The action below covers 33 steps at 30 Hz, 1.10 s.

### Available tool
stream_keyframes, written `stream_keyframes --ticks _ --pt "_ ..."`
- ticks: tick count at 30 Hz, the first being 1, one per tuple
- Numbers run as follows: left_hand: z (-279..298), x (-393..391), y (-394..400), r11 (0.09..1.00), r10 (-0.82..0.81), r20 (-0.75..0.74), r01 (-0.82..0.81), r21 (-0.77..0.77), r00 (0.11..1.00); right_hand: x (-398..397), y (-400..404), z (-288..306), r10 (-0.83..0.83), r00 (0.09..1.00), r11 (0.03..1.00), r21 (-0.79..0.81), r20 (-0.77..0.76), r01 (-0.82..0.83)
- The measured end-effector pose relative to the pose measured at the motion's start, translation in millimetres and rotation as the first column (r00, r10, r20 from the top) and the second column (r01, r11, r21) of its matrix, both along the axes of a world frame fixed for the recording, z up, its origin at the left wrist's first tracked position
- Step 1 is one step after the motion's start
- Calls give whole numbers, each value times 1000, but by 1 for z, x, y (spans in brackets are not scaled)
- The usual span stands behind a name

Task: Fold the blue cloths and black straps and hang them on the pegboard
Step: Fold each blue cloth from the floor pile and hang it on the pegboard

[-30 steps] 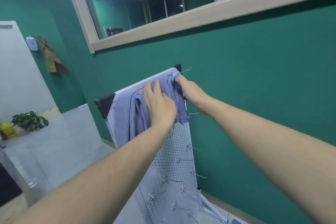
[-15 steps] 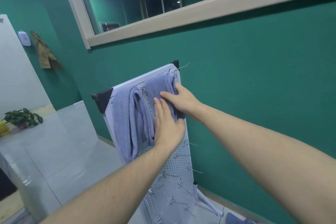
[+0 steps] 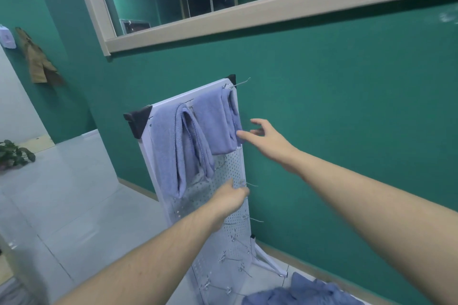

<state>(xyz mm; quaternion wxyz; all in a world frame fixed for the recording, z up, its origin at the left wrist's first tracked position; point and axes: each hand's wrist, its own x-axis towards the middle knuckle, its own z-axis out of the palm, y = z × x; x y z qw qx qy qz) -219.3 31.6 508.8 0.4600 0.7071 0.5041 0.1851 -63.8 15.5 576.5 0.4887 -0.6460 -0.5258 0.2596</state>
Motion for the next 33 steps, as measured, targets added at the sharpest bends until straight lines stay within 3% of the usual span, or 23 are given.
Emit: stream_keyframes --ticks 7,15,27,33 --pt "-49 32 -22 984 -176 -69 173 -51 982 62 -82 -67 -117 992 954 -272 55 128" --pt "-139 105 -50 938 -347 -135 347 -27 928 128 -162 -174 -286 958 846 -466 11 258" --pt "-333 187 -39 871 -491 -257 461 -169 833 194 -192 -394 -498 860 650 -705 -114 283" --pt "-444 219 -21 836 -549 -322 510 -205 771 207 -181 -504 -448 893 557 -797 -52 233"
